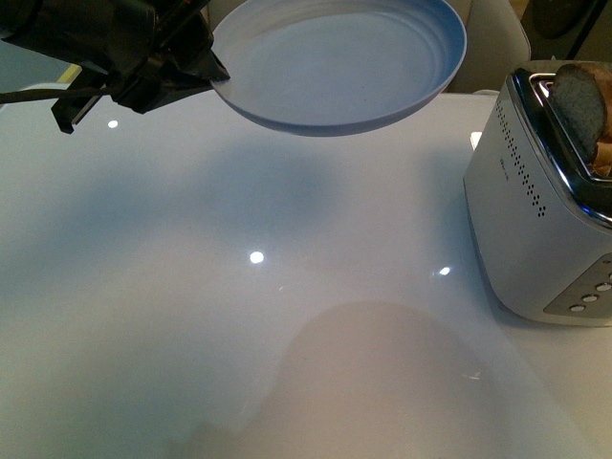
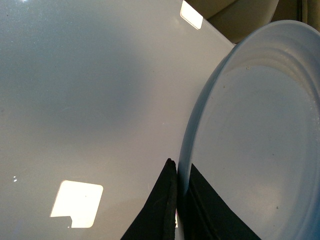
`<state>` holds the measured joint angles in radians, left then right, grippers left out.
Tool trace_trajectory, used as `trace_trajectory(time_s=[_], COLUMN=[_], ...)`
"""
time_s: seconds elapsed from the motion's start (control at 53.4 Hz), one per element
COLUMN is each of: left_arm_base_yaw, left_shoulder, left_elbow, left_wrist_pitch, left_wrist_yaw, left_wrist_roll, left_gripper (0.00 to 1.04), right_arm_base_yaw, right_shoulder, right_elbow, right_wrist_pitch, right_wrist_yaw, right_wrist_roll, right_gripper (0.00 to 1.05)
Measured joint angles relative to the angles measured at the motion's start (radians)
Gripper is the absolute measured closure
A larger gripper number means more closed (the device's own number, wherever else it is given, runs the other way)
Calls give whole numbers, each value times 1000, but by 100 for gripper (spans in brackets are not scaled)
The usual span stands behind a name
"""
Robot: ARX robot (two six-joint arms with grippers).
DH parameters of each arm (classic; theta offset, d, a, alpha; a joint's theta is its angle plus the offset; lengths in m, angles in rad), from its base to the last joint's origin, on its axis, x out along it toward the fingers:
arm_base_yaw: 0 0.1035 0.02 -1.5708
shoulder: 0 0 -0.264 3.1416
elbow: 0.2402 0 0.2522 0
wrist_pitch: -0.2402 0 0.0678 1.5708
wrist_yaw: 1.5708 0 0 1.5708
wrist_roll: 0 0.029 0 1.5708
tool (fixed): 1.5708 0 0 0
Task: Left arm holds plate, right arm toasts bread
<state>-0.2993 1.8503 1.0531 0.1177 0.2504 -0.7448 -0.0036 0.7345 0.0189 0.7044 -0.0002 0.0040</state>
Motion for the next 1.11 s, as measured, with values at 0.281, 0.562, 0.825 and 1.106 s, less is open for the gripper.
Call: trace_trajectory(time_s=[0.281,0.562,0.825,1.106], left_arm_base_yaw=[0,0,0,0], left_shoulder=[0,0,0,0], left_elbow=[0,0,0,0], left_wrist_pitch=[0,0,0,0], left_wrist_yaw=[0,0,0,0], left_wrist_roll=[0,0,0,0], left_gripper=[102,102,102,102], right_arm_base_yaw=[0,0,0,0], right_shoulder=[-207,-350,-458,-537], right_elbow=[-1,-1,-1,-1], right_wrist_pitch=[-185,-322,-427,-507], right_wrist_yaw=[0,0,0,0], right_wrist_roll=[0,0,0,0], right_gripper=[103,103,103,103])
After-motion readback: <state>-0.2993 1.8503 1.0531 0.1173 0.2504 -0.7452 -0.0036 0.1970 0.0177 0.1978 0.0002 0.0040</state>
